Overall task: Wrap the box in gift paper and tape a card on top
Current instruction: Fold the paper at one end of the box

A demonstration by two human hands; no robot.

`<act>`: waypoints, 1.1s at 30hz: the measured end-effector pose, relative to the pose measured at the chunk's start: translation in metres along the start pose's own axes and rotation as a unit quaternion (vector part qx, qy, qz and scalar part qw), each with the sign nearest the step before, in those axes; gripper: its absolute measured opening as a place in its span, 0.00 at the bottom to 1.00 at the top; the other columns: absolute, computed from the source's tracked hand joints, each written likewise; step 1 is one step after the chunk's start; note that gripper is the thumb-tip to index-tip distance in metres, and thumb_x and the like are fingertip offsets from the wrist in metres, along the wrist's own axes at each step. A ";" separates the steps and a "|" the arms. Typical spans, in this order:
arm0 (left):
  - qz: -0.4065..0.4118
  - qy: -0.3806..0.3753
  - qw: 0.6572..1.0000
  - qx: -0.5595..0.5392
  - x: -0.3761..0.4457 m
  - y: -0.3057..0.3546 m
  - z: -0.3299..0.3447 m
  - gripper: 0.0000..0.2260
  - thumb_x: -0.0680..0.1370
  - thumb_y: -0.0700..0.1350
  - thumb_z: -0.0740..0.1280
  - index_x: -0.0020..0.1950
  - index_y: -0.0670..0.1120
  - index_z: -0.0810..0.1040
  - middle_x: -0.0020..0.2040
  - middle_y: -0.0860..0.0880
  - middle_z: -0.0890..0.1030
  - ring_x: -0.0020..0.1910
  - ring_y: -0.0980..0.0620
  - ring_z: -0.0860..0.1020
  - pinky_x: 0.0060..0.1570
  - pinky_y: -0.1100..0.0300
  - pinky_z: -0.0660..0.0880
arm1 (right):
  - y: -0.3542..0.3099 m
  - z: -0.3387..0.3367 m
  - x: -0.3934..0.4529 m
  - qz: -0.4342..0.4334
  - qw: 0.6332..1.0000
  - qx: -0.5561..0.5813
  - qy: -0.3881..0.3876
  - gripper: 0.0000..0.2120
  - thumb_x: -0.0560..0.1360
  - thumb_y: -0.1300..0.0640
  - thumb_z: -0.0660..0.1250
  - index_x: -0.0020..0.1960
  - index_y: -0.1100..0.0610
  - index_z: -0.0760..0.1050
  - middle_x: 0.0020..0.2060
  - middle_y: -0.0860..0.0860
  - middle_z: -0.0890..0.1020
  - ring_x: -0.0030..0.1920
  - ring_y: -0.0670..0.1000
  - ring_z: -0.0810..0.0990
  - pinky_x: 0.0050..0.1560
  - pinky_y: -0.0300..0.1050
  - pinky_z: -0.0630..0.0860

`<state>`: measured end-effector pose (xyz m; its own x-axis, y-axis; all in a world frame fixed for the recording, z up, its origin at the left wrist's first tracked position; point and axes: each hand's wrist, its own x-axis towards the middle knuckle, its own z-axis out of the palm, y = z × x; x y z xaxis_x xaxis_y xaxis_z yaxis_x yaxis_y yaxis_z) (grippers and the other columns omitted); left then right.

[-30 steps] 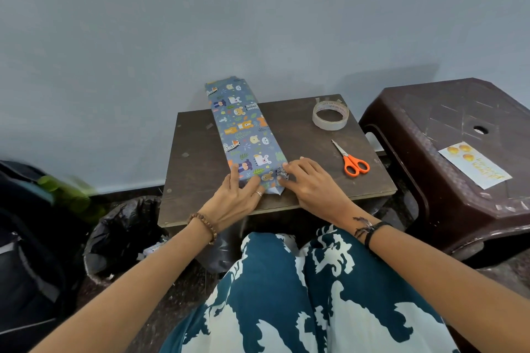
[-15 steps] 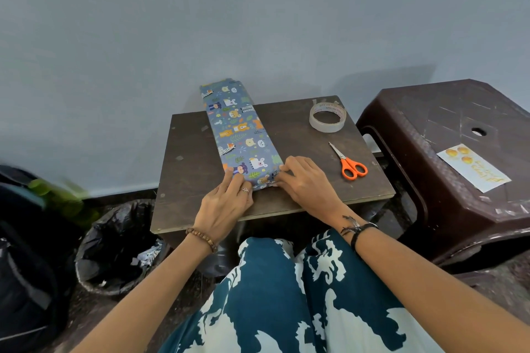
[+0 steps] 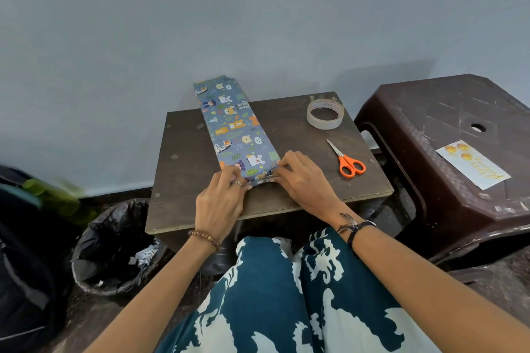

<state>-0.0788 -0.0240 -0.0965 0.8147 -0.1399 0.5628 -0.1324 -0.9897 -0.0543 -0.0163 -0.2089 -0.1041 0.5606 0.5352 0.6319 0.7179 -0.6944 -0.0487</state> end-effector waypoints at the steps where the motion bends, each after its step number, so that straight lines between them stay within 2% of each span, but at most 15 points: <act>1: -0.004 0.007 1.000 0.000 -0.001 0.000 0.001 0.14 0.76 0.50 0.57 0.40 0.46 0.79 0.46 0.51 0.78 0.38 0.54 0.78 0.21 0.67 0.64 | -0.001 0.000 0.000 0.007 1.000 0.006 -0.003 0.12 0.75 0.53 0.59 0.40 0.60 0.76 0.40 0.54 0.75 0.38 0.50 0.71 0.42 0.40 0.65; 6: 0.035 0.072 0.997 -0.003 -0.002 -0.003 0.003 0.17 0.81 0.49 0.55 0.40 0.45 0.79 0.46 0.49 0.81 0.41 0.51 0.81 0.24 0.63 0.71 | -0.001 0.000 0.001 0.029 0.999 0.030 -0.015 0.14 0.75 0.51 0.59 0.40 0.59 0.76 0.43 0.53 0.76 0.40 0.49 0.72 0.41 0.38 0.69; 9: 0.108 0.103 0.989 -0.015 0.003 -0.010 0.002 0.05 0.78 0.46 0.64 0.43 0.47 0.76 0.44 0.50 0.82 0.41 0.51 0.81 0.26 0.63 0.71 | 0.000 -0.001 0.000 0.051 0.996 0.070 -0.014 0.14 0.74 0.50 0.59 0.38 0.59 0.75 0.45 0.54 0.76 0.42 0.49 0.73 0.44 0.39 0.68; 10: 0.122 0.104 0.987 -0.019 0.005 -0.012 0.002 0.03 0.76 0.45 0.66 0.44 0.48 0.74 0.43 0.50 0.82 0.40 0.51 0.81 0.27 0.63 0.71 | 0.001 -0.001 0.000 0.060 0.995 0.082 -0.016 0.14 0.74 0.49 0.60 0.39 0.59 0.74 0.45 0.54 0.76 0.41 0.50 0.74 0.43 0.40 0.69; 11: 0.128 0.103 0.986 -0.022 0.006 -0.013 0.003 0.05 0.75 0.44 0.69 0.44 0.49 0.72 0.42 0.50 0.81 0.39 0.52 0.81 0.27 0.63 0.70 | 0.001 -0.001 0.000 0.067 0.993 0.091 -0.018 0.14 0.73 0.49 0.60 0.39 0.59 0.73 0.45 0.54 0.76 0.41 0.51 0.75 0.42 0.40 0.71; 14: 0.109 0.105 0.988 -0.023 0.004 -0.013 0.006 0.08 0.73 0.43 0.70 0.43 0.48 0.71 0.38 0.50 0.79 0.35 0.52 0.79 0.27 0.64 0.68 | 0.002 0.000 0.000 0.077 0.990 0.114 -0.022 0.13 0.73 0.48 0.63 0.47 0.58 0.70 0.46 0.54 0.75 0.41 0.52 0.76 0.39 0.44 0.75; 16: 0.088 0.103 0.991 -0.016 0.005 -0.012 0.006 0.05 0.76 0.44 0.66 0.40 0.47 0.75 0.36 0.50 0.78 0.33 0.52 0.78 0.27 0.63 0.67 | 0.003 0.001 0.000 0.073 0.989 0.123 -0.046 0.19 0.71 0.50 0.69 0.56 0.56 0.67 0.53 0.54 0.74 0.47 0.53 0.77 0.44 0.44 0.76; 18: 0.081 0.103 0.991 -0.013 0.006 -0.012 0.005 0.09 0.77 0.45 0.63 0.38 0.46 0.77 0.35 0.50 0.78 0.31 0.52 0.78 0.26 0.62 0.68 | 0.005 0.001 0.000 0.085 0.984 0.137 -0.070 0.26 0.70 0.52 0.72 0.63 0.56 0.67 0.59 0.53 0.73 0.53 0.52 0.77 0.48 0.45 0.76; 22: 0.065 0.099 0.991 -0.055 0.005 -0.009 0.004 0.02 0.77 0.47 0.62 0.46 0.49 0.72 0.38 0.52 0.80 0.36 0.53 0.80 0.29 0.64 0.69 | 0.006 0.005 0.002 0.095 0.983 0.148 -0.059 0.22 0.68 0.57 0.74 0.59 0.59 0.73 0.53 0.54 0.76 0.50 0.52 0.78 0.41 0.47 0.79; 26: 0.040 0.085 0.993 -0.071 0.003 -0.010 0.007 0.08 0.75 0.51 0.61 0.51 0.50 0.69 0.41 0.53 0.81 0.37 0.53 0.79 0.27 0.65 0.68 | 0.009 0.008 0.007 0.083 0.983 0.159 -0.047 0.17 0.67 0.57 0.74 0.54 0.60 0.75 0.46 0.54 0.77 0.42 0.51 0.77 0.36 0.46 0.77; 30: 0.046 0.061 0.995 -0.070 0.003 -0.018 0.010 0.13 0.74 0.56 0.62 0.53 0.50 0.70 0.42 0.51 0.79 0.37 0.53 0.78 0.24 0.64 0.70 | 0.011 0.011 0.009 0.082 0.981 0.171 -0.045 0.16 0.68 0.57 0.74 0.52 0.60 0.76 0.45 0.53 0.77 0.42 0.50 0.78 0.37 0.47 0.78; 33: 0.051 0.061 0.995 -0.054 0.001 -0.018 0.012 0.12 0.74 0.56 0.62 0.53 0.51 0.71 0.43 0.51 0.78 0.40 0.54 0.75 0.24 0.64 0.70 | 0.015 0.008 0.007 0.080 0.977 0.187 -0.064 0.16 0.71 0.57 0.72 0.57 0.58 0.75 0.50 0.53 0.77 0.46 0.50 0.79 0.42 0.47 0.79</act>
<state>-0.0689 -0.0064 -0.1052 0.7205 -0.2281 0.6549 -0.2762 -0.9606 -0.0307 0.0016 -0.2118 -0.1072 0.7077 0.5065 0.4925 0.7042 -0.5620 -0.4339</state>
